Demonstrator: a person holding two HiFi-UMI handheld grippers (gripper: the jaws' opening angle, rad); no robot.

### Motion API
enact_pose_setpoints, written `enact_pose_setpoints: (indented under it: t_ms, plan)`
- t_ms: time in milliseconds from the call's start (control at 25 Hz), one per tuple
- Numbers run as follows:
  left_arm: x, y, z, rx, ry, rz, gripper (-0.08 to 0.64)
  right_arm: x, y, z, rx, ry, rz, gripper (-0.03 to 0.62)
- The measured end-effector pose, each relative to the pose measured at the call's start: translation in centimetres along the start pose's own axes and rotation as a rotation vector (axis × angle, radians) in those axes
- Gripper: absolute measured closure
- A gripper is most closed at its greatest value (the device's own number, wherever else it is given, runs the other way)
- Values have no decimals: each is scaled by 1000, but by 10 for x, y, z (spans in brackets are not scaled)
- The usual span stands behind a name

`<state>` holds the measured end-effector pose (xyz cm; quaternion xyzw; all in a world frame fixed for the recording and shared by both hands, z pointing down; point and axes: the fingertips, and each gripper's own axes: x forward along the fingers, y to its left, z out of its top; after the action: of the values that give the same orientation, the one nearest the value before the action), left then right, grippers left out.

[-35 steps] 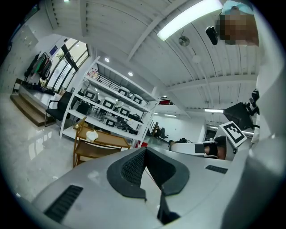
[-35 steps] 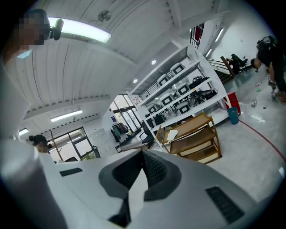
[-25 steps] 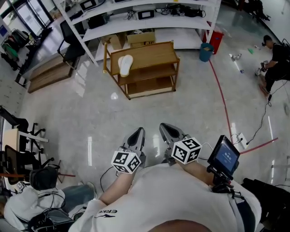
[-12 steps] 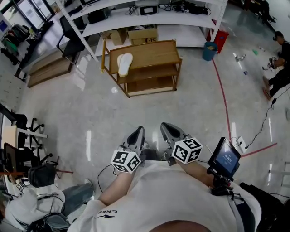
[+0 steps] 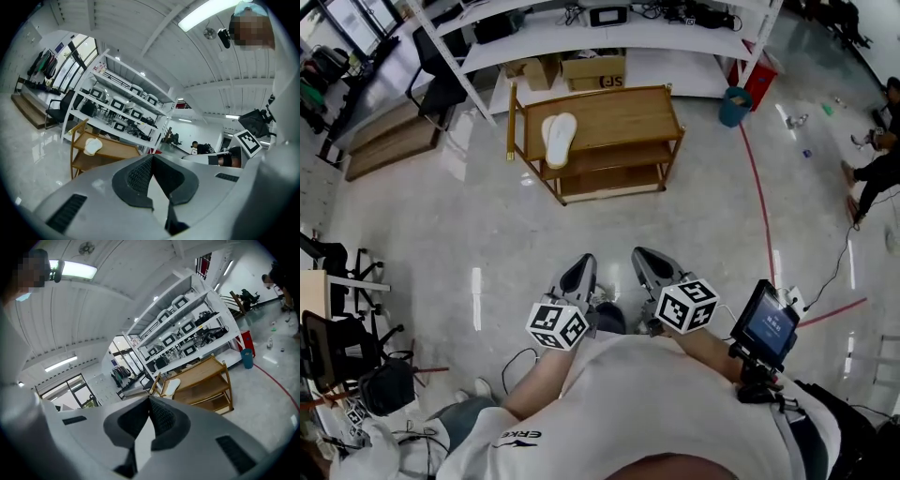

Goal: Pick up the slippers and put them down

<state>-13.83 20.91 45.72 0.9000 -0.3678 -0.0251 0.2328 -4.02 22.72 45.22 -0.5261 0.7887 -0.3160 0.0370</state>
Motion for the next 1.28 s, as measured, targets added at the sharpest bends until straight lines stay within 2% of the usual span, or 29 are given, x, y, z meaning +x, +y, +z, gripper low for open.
enact_pose_setpoints:
  t_ms: [400, 600, 840, 1280]
  plan:
    - [41, 87, 51, -42, -19, -10, 557, 101, 8, 37, -21, 4, -23, 595]
    - [44, 122, 67, -57, -20, -9, 557, 138, 16, 38, -19, 11, -33, 595]
    - [46, 147, 75, -80, -18, 1, 557, 164, 20, 37, -19, 31, -37, 595]
    - [84, 191, 85, -91, -1, 50, 557, 226, -5, 52, 3, 52, -14, 595]
